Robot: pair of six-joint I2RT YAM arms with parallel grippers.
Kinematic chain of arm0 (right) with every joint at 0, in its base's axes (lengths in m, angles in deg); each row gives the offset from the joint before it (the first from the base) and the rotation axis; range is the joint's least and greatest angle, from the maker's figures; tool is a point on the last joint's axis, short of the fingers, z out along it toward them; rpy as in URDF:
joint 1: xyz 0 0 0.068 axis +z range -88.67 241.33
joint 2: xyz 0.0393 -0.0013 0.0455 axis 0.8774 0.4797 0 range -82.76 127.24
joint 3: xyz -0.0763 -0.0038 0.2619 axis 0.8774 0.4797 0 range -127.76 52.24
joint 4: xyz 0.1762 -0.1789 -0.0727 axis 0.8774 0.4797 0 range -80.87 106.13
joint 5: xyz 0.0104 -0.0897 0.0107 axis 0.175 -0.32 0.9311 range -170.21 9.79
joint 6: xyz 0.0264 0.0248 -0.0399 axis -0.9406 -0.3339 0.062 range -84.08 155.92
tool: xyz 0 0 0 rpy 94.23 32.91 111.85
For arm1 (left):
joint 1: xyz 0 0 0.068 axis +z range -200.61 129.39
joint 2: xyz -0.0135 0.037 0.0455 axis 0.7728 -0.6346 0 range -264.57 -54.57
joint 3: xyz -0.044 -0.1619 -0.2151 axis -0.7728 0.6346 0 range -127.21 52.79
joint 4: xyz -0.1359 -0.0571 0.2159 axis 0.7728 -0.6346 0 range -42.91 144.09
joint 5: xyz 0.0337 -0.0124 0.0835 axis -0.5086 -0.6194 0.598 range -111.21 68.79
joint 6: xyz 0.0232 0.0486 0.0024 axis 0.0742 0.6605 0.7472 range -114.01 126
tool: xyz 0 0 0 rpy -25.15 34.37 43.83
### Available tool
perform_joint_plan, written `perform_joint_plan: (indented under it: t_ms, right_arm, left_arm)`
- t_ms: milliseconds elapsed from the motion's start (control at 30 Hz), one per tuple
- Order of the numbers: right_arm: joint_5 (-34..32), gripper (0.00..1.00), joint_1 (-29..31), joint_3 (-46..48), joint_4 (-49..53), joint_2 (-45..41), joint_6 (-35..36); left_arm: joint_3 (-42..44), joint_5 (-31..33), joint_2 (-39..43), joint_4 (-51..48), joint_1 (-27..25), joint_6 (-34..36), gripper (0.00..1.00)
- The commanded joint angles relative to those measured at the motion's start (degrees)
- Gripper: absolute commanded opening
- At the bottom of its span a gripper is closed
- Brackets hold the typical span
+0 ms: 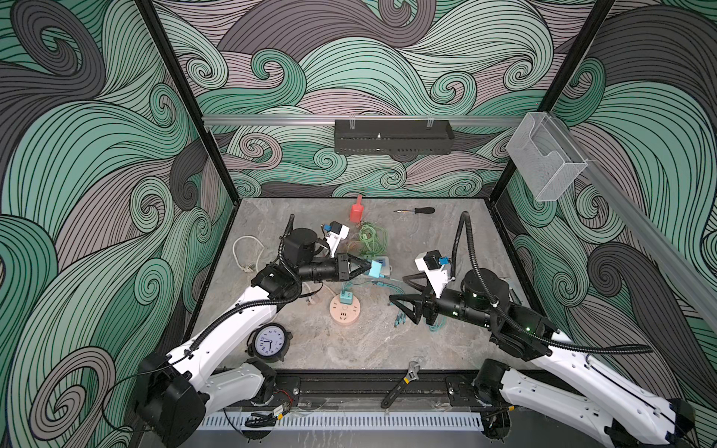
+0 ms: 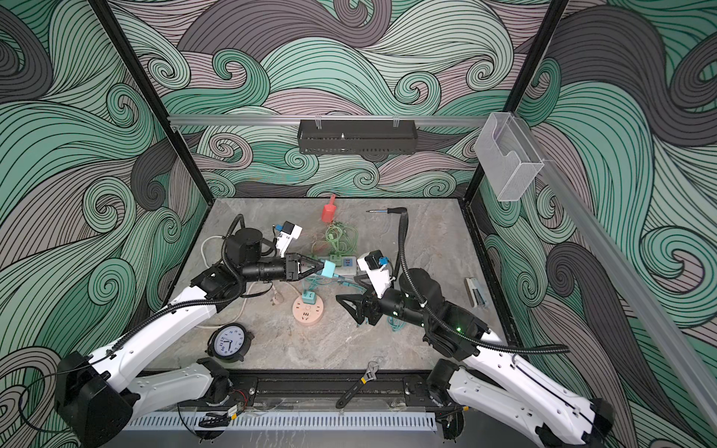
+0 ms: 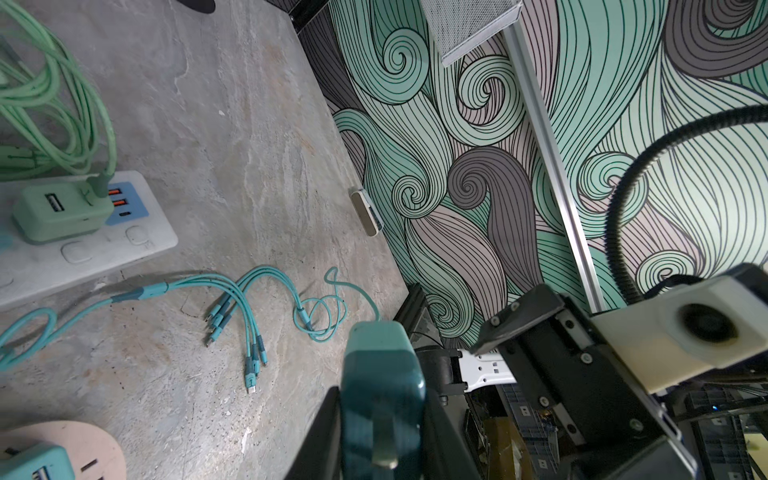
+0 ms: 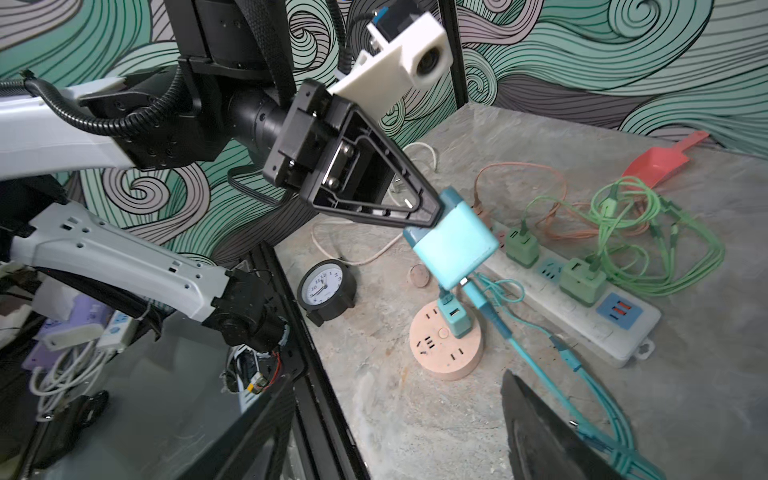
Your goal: Insert the plug
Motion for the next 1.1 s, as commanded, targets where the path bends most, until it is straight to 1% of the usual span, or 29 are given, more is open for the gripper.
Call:
perform_joint_plan:
  t_ms: [0, 167, 300, 400, 567, 700, 933, 1067]
  right_arm:
    - [3.47, 0.78, -0.31, 3.69, -13.63, -1.21, -9.95]
    - [3.91, 0.76, -1.83, 7.47, -24.99, 0.04, -18.30]
    - [5.21, 0.75, -3.76, 10.46, -36.67, 2.53, -25.48]
    - [6.19, 0.74, -5.03, 11.48, -43.07, 5.14, -29.69]
    - [8.80, 0.72, -5.41, 11.24, -49.38, 9.90, -33.32]
    - [8.91, 0.69, -5.50, 11.05, -53.08, 12.41, -34.39]
    - [8.31, 0.66, -5.85, 10.12, -57.36, 15.82, -35.88]
    - [7.97, 0.63, -6.37, 10.12, -61.85, 17.89, -37.58]
  left_arm:
    - [0.05, 2.61, 2.30, 6.48, -0.15, -1.32, 0.00]
    - [2.06, 3.62, 4.66, 11.37, -0.16, -2.23, 0.00]
    - [5.04, 5.22, 6.76, 18.02, -0.24, -4.70, 0.00]
    - [6.61, 5.34, 7.66, 22.90, -0.24, -6.28, 0.00]
    - [7.83, 5.56, 8.38, 28.81, -0.47, -7.78, 0.00]
    - [9.26, 7.00, 8.93, 32.84, -0.72, -9.03, 0.00]
    - [9.52, 6.45, 8.87, 34.15, -1.30, -9.13, 0.00]
    - [9.43, 6.51, 8.89, 34.21, -1.56, -9.37, 0.00]
